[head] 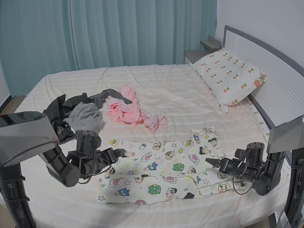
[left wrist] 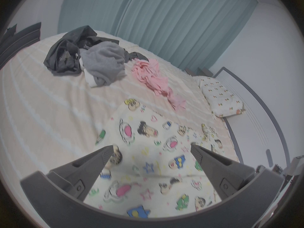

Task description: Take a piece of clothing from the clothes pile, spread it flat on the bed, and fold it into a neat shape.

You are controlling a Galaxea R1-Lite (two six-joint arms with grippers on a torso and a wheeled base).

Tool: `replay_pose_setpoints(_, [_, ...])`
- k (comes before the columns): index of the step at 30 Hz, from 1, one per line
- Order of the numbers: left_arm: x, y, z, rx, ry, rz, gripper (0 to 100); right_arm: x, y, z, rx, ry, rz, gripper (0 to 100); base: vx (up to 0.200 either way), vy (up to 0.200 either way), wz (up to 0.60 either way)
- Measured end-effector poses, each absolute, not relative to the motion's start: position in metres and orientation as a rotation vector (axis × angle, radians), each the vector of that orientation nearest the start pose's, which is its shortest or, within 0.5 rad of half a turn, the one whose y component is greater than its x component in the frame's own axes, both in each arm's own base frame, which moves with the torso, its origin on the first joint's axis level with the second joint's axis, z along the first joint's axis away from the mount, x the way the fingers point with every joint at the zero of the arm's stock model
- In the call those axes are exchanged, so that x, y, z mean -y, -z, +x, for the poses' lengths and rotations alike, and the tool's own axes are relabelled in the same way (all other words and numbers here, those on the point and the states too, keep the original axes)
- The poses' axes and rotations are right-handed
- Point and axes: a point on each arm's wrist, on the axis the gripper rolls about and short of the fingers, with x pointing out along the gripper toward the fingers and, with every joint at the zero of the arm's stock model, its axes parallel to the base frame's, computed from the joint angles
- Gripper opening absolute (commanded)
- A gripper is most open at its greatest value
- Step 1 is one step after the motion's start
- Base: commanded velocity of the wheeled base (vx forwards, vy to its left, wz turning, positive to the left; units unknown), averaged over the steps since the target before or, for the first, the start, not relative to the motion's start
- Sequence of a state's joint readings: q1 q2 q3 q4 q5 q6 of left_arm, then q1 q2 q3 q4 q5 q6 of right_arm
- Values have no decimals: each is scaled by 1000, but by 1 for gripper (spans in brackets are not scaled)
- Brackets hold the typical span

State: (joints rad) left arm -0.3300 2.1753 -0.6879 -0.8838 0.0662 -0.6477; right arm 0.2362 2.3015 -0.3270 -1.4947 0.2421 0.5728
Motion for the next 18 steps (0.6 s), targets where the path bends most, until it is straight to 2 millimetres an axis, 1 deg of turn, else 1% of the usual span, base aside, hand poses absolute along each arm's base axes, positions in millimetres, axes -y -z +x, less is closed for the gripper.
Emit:
replay_pose_setpoints(6, [100,-8,367,-598,25,-488,100,-75,14,281,-607,-321,551,100,0,0,0])
replay_pose_setpoints(13, [101,10,412,-583,14,-474,100,-81,14,280,-612,-336,545,100,0,0,0])
replay_pose_setpoints(18, [103,24,431,-603,3,-464,100,-84,15,279,-617,-347,541,100,0,0,0])
